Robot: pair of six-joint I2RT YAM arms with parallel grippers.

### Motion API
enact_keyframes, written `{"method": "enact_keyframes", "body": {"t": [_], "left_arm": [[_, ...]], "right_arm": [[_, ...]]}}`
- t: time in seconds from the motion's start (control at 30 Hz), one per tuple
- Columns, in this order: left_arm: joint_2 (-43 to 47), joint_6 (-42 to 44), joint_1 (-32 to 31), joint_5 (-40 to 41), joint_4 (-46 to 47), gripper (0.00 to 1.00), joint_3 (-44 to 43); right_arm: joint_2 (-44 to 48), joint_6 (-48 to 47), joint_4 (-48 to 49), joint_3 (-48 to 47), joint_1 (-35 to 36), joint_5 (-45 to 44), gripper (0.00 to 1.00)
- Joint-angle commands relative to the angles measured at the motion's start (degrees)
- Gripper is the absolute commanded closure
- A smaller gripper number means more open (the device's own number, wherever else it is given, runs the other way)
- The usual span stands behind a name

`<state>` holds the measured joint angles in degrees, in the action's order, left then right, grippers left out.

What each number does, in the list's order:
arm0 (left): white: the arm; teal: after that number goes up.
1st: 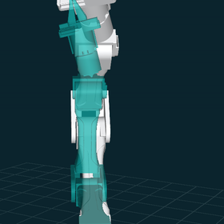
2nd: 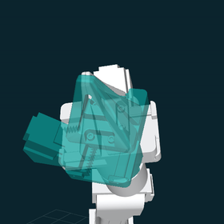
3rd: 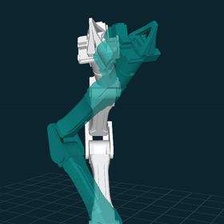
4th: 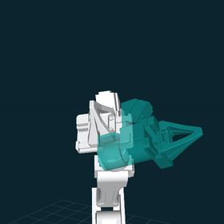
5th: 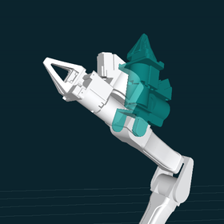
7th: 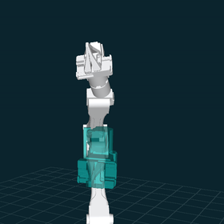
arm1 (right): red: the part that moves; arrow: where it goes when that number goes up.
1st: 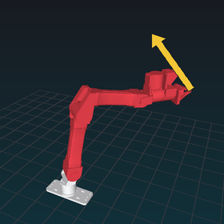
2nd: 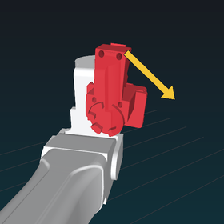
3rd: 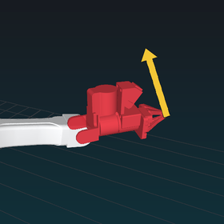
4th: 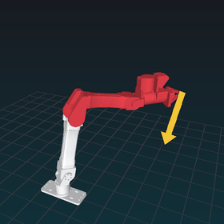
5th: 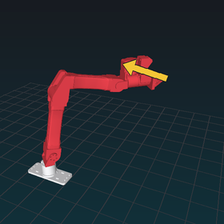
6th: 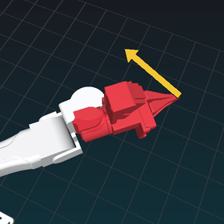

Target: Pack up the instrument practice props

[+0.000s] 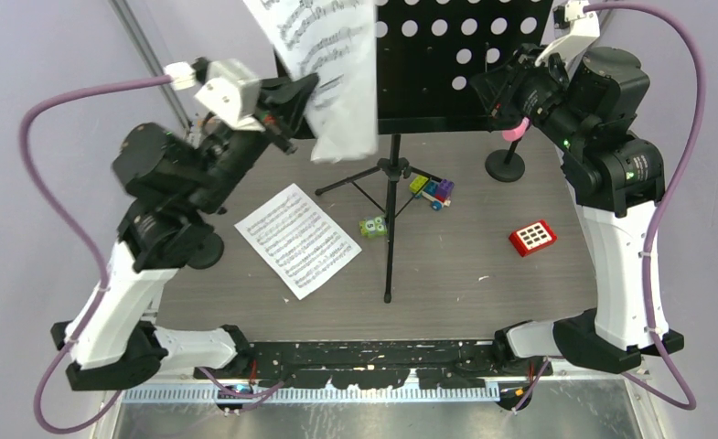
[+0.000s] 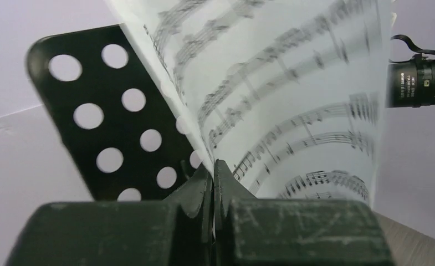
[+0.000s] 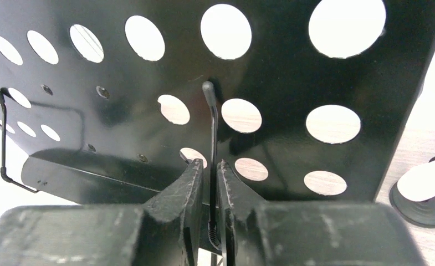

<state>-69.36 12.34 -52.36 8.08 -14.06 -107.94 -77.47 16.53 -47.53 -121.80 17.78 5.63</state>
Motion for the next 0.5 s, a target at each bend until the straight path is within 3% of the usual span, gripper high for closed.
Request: {"method": "enact_keyframes", "body": {"t": [0.0,0.47], "left_arm": [[6.3,-2.0,0.3,1.9,-1.8,1.00,2.1],[17.6,-6.7,0.3,8.4,-14.9,1.00,7.6]], "right_arm": [[1.5,-0.3,4.8,-0.2,-0.3,0.1,0.76],[8.3,-2.7,5.5,3.9,-0.2,-0.4,0.40]]}}
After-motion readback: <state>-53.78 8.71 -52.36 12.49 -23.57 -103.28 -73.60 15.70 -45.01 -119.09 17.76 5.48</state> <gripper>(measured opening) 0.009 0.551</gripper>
